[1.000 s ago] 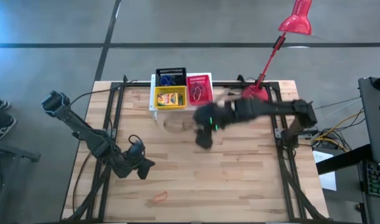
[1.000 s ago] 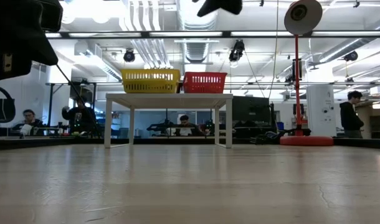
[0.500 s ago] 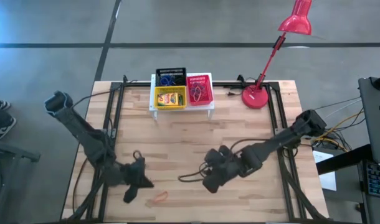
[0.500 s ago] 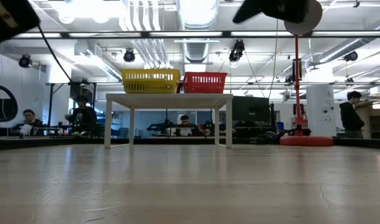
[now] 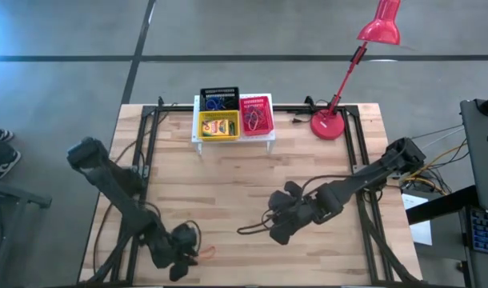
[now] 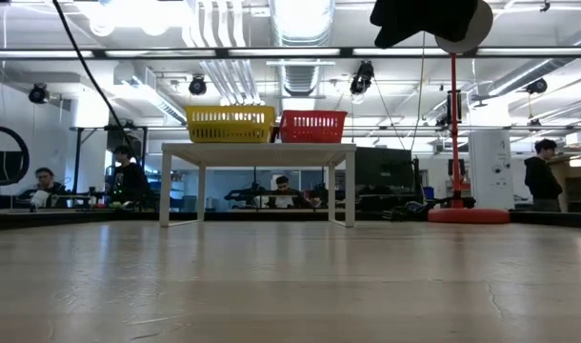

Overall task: Pick & Place Office Desk Supplies
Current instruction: Put the orange rubber band into the red basket on the shelf

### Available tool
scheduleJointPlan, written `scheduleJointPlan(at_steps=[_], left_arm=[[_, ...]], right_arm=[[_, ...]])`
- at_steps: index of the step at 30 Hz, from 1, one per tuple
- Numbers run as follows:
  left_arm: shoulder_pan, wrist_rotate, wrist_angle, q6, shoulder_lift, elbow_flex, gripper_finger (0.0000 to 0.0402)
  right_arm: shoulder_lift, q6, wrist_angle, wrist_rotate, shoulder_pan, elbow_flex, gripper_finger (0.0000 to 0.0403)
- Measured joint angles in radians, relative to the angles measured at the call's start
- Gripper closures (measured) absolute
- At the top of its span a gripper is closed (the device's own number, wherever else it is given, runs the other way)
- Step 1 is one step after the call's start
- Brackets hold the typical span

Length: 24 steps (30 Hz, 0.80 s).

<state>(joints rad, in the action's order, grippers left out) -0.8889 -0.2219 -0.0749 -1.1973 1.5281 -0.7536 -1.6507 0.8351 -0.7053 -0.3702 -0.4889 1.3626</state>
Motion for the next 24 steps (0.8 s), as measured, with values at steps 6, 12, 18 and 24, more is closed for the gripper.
scheduleJointPlan(at_steps=[6, 12, 18, 24], left_arm=[[0.001, 0.031, -0.126, 0.2, 0.148, -0.122, 0.0178], [0.01, 0.009, -0.39, 0.049, 0.299, -0.274, 0.0171], [0.012, -0.006, -0.414, -0.059, 0.351, -0.334, 0.0185], [0.012, -0.001, -0.412, -0.19, 0.354, -0.34, 0.0258]], right_arm=[[0.056, -0.012, 0.009, 0.001, -0.005, -0.065, 0.0285], [0.14, -0.016, 0.004, 0.001, -0.018, -0.141, 0.0289], [0.226, 0.027, 0.018, -0.052, -0.02, -0.22, 0.0287], [0.309, 0.104, 0.06, -0.104, -0.019, -0.319, 0.0293]])
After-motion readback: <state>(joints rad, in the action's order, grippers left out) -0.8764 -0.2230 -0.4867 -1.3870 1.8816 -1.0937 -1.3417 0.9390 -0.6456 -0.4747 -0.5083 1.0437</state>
